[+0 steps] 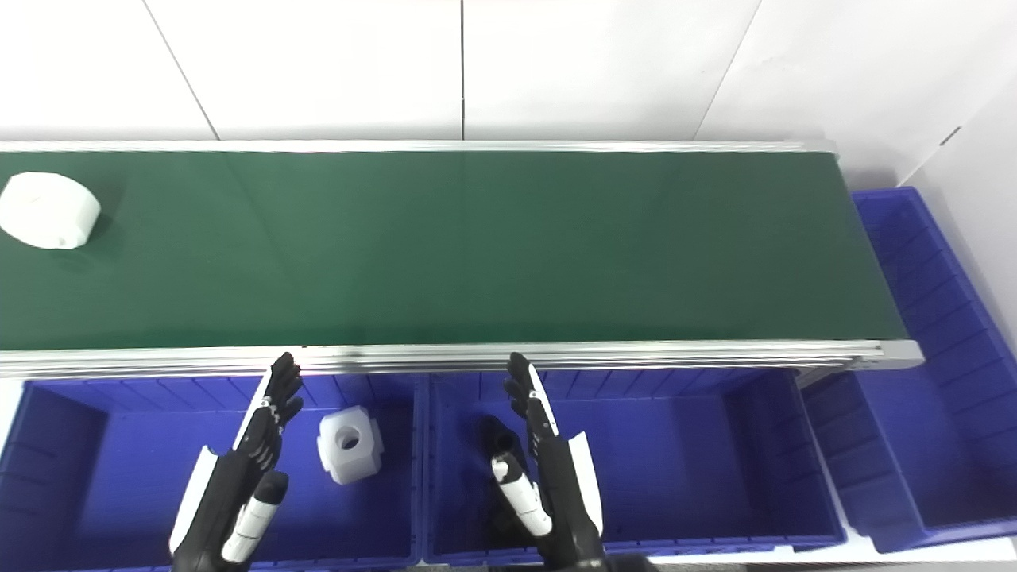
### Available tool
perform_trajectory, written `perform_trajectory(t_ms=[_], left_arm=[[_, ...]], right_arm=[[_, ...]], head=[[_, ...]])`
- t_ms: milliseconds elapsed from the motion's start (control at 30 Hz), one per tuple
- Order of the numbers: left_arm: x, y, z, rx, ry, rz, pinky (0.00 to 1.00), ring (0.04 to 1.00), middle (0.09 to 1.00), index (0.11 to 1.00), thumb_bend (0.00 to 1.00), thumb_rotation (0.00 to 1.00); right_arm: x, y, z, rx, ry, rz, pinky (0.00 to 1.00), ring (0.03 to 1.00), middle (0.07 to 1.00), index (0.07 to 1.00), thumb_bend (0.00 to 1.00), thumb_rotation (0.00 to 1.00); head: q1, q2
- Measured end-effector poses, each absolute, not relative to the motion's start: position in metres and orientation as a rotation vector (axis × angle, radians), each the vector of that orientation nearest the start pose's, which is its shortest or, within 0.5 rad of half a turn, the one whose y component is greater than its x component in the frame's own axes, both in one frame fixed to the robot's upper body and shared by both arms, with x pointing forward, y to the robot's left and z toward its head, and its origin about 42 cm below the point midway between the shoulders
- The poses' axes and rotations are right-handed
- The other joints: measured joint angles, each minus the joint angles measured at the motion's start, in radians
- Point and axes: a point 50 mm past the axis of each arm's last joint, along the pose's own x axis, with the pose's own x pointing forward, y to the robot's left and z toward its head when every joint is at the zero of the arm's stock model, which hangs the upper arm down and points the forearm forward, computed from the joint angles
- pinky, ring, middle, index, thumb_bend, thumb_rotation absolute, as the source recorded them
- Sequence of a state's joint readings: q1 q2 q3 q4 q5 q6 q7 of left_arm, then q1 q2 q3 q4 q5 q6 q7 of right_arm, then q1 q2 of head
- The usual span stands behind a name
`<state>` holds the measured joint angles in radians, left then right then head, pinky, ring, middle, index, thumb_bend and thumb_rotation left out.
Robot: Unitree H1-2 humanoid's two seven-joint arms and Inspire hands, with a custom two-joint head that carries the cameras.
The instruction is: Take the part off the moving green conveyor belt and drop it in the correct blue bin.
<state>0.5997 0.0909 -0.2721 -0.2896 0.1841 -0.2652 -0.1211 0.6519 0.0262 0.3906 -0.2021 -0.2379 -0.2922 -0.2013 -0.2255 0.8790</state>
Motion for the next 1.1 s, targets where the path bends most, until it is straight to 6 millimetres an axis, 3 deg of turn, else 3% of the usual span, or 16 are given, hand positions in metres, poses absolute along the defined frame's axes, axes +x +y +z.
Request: perform_trajectory(t_ms=[200, 600, 833, 1100], left_arm=[[0.081, 0.185, 0.092, 0.131, 0.01, -0.28, 0.95, 0.986, 1.0, 1.0, 0.74, 0.96], [0.069, 0.196, 0.098, 0.068, 0.035, -0.274, 0.97, 1.0, 1.0, 1.0, 0.84, 0.94], [0.056, 0.201, 0.097, 0.07, 0.07, -0.269, 0.97, 0.995, 1.0, 1.0, 0.75, 0.92], [0.066, 0.203, 0.092, 0.099, 0.061, -0.267, 0.97, 0.992, 1.0, 1.0, 0.73, 0.92]], right_arm=[[0.063, -0.131, 0.068, -0.03, 0.101, 0.034, 0.94, 0.927, 0.956, 0.974, 0.85, 1.0], [0.065, -0.131, 0.064, -0.016, 0.111, 0.048, 0.92, 0.926, 0.955, 0.975, 0.86, 1.0], [0.065, -0.131, 0.064, -0.012, 0.113, 0.049, 0.93, 0.927, 0.96, 0.985, 0.86, 1.0], [0.065, -0.131, 0.064, -0.01, 0.112, 0.049, 0.94, 0.927, 0.959, 0.978, 0.87, 1.0]], head=[[0.002, -0.005], [0.009, -0.009], [0.031, -0.006], [0.035, -0.008]])
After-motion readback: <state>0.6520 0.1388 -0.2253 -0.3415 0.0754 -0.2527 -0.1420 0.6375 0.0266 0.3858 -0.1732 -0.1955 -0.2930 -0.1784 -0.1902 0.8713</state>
